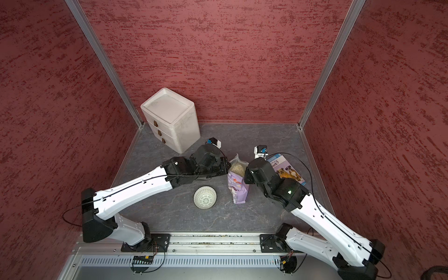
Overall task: Pour the oats into the breakfast bowl
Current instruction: Open the oats bag at the center of the board.
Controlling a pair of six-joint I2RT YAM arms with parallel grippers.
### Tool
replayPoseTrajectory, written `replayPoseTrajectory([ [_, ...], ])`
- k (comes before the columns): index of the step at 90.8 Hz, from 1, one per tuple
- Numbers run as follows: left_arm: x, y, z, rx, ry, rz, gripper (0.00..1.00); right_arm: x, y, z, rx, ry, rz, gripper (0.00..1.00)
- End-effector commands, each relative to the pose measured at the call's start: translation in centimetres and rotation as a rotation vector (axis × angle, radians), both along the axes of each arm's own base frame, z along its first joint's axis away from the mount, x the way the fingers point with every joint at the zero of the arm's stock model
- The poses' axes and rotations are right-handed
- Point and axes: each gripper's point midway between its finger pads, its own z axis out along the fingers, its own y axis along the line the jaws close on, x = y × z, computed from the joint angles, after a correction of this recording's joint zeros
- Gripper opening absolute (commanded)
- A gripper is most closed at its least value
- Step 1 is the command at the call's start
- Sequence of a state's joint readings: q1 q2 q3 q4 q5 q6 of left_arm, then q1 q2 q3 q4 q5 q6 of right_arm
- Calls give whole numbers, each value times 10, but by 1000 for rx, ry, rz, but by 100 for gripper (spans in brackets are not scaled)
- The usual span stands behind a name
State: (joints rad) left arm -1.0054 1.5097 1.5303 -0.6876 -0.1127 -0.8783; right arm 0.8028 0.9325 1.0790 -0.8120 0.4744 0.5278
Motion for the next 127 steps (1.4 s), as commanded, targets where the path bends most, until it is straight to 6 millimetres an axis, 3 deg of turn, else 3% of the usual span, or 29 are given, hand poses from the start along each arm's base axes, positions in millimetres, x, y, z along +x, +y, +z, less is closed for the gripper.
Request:
replayPoseTrajectory([
  [1,13,28,-3,170,-25,9,0,13,-41,27,-211,-130,-144,0],
  [12,19,26,-11,187,-16,0,0,22,-34,26,-207,-144,-143,0],
  [31,37,30,-25,220,6,25,0,45,-29,4,-209,-98,-158,0],
  [47,39,25,-31,199,21,23,0,58,-25,-8,-77,-87,-126,0],
  [72,34,-2,-44,110,69,-21,0,55,-1,-24,66,-115,-8,0],
  [94,34,-8,-48,123,78,-30,0,52,-3,-36,76,-76,-29,1],
  [103,35,-9,-49,127,79,-27,0,48,-1,-29,112,-84,-13,15],
  [112,35,-11,-52,123,87,-30,0,41,-1,-18,153,-103,1,48],
  [127,36,-18,-55,120,100,-42,0,23,-5,-5,205,-121,30,74],
])
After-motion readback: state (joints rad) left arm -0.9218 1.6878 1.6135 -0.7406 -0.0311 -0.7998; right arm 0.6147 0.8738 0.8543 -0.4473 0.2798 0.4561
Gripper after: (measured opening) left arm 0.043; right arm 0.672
